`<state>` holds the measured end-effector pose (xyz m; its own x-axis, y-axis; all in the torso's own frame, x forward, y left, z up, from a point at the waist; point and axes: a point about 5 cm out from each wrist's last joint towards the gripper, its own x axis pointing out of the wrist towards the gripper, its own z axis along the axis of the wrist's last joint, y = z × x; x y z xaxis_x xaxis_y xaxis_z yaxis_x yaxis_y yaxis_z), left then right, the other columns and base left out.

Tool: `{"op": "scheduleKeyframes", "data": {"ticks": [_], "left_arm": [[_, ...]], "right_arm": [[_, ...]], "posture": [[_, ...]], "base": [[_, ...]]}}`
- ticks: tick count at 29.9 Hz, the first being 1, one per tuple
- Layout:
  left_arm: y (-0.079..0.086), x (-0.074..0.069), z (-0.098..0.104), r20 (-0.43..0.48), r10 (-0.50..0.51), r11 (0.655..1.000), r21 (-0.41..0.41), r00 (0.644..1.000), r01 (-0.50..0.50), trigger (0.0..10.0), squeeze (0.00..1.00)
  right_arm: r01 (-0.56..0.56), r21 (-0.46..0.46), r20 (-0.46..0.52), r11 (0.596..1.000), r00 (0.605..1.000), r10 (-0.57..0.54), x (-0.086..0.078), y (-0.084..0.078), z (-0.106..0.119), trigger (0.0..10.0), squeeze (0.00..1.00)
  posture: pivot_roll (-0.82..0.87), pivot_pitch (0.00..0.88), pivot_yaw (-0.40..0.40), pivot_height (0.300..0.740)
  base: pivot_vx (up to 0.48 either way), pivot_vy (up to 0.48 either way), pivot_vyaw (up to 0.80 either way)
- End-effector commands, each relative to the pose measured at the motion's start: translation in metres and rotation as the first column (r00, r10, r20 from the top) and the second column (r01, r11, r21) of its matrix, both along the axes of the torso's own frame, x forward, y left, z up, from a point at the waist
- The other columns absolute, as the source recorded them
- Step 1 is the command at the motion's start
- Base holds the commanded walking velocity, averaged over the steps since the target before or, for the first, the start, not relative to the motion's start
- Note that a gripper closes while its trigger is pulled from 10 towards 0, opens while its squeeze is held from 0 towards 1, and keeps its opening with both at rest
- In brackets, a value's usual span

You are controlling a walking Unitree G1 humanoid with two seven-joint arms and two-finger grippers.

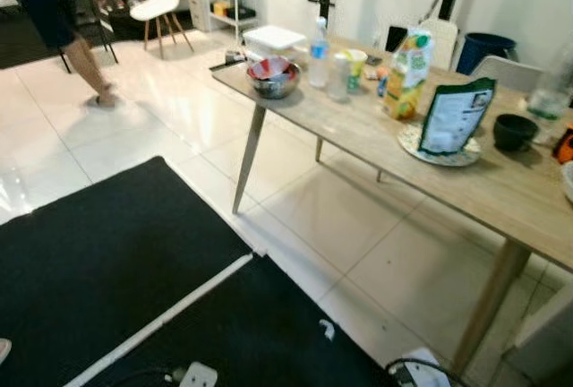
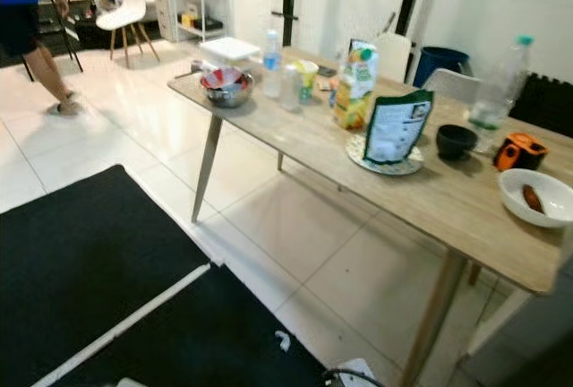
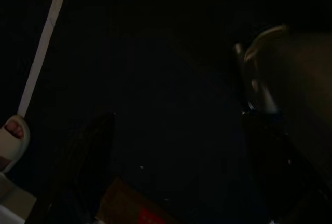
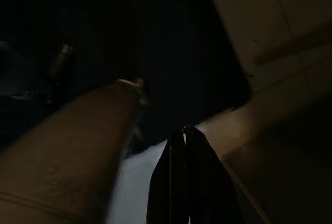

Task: Restocking fridge

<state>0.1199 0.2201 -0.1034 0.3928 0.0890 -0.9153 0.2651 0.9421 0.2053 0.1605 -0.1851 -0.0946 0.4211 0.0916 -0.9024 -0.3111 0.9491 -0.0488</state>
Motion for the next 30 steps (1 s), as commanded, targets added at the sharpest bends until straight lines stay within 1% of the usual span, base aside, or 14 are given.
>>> {"op": "scheduleKeyframes", "data": {"ticks": [1,21,30], "left_arm": [[-0.0027,0.0056,0.0013,0.017,-0.010,1.000,-0.003,1.000,0.010,10.0,0.00],[-0.0021,0.0057,0.0015,0.018,-0.018,1.000,0.000,1.000,0.018,10.0,0.00],[0.0003,0.0091,0.0030,0.023,-0.026,1.000,0.008,0.999,0.026,10.0,0.00]], "right_arm": [[0.018,-0.018,-0.014,1.000,1.000,-0.019,-0.0044,-0.0080,-0.0009,10.0,0.00],[0.017,-0.025,-0.024,1.000,1.000,-0.017,-0.0087,-0.0072,-0.0028,10.0,0.00],[0.015,-0.026,-0.025,1.000,1.000,-0.016,-0.0091,-0.0065,-0.0030,10.0,0.00]], "posture": [[-0.03,0.000,-0.024,0.740],[-0.03,0.000,-0.021,0.740],[-0.02,0.000,-0.022,0.740]], "base": [[0.394,0.000,0.00],[0.397,0.000,0.00],[0.384,0.000,0.00]]}}
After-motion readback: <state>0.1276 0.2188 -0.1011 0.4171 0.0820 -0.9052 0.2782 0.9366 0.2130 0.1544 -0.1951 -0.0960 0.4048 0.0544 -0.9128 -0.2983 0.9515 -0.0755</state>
